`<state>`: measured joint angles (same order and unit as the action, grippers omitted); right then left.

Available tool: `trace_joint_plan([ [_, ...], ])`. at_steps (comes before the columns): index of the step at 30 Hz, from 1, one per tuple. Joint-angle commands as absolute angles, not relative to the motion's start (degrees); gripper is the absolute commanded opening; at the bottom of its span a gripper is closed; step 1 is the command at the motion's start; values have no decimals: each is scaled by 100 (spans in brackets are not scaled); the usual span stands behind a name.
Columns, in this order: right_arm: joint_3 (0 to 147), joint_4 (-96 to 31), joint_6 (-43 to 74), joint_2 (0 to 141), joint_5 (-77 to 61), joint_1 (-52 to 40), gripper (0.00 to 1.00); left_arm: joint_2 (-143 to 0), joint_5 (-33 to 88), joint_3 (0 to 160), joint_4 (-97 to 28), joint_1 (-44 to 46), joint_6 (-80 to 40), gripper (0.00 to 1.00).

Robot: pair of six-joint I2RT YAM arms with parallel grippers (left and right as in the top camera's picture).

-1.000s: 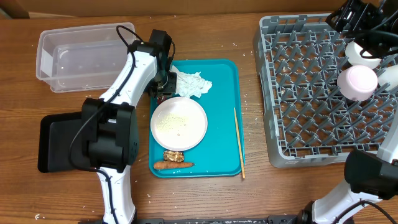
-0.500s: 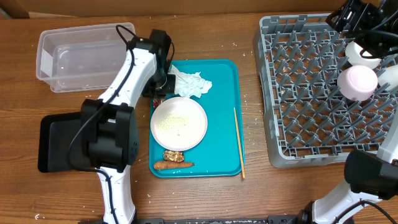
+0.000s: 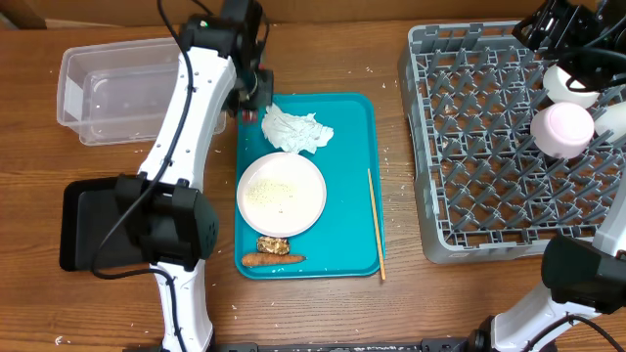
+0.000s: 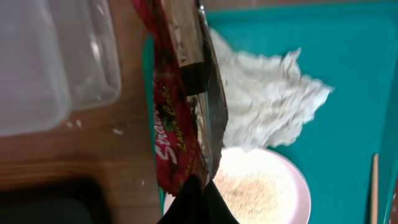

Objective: Sort waste into correct bins and load items into the dishwasher
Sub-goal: 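Carry the wrapper to the clear bin and release it, then move the left gripper back to the tissue and grasp it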

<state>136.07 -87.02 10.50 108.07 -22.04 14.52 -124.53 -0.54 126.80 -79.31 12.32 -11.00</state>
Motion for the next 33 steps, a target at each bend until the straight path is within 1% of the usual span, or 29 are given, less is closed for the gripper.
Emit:
trace_joint_plan([
  [1, 13688, -8683, 1072, 10750, -2189, 1448, 100, -12479, -554, 13216, -7804, 1066, -1396, 4],
  [7, 13688, -8683, 1072, 10750, -2189, 1448, 100, -12479, -1415, 13461, -7297, 659, -1959, 4],
  [13, 13688, -8683, 1072, 10750, -2189, 1448, 100, -12484, -1518, 13428, -6768, 62, -2084, 5],
  [15, 13688, -8683, 1072, 10750, -2189, 1448, 100, -12484, -1516, 13428, -6676, -95, -2095, 10],
  [17, 13688, -8683, 1072, 10750, -2189, 1448, 100, -12484, -1518, 13428, -6650, -228, -2145, 26],
  [20, 13688, -8683, 1072, 10748, -2189, 1448, 100, -12484, -1522, 13428, -6643, -377, -2145, 29],
  [21, 13688, -8683, 1072, 10748, -2189, 1448, 100, -12484, -1428, 13428, -6635, -458, -2152, 77],
  [22, 13688, -8683, 1072, 10750, -2189, 1448, 100, -12484, -1358, 13428, -6637, -471, -2150, 86],
  [25, 13688, -8683, 1072, 10748, -2189, 1448, 100, -12484, -849, 13428, -6731, -475, -2119, 85],
  [27, 13688, -8683, 1072, 10750, -2189, 1448, 100, -12484, -117, 13428, -6785, -419, -1835, 82],
  [31, 13688, -8683, 1072, 10750, -2189, 1448, 100, -12484, 1190, 13423, -6875, -86, -1197, 83],
  [33, 13688, -8683, 1072, 10750, -2189, 1448, 100, -12484, 1413, 13417, -6925, 185, -939, 84],
])
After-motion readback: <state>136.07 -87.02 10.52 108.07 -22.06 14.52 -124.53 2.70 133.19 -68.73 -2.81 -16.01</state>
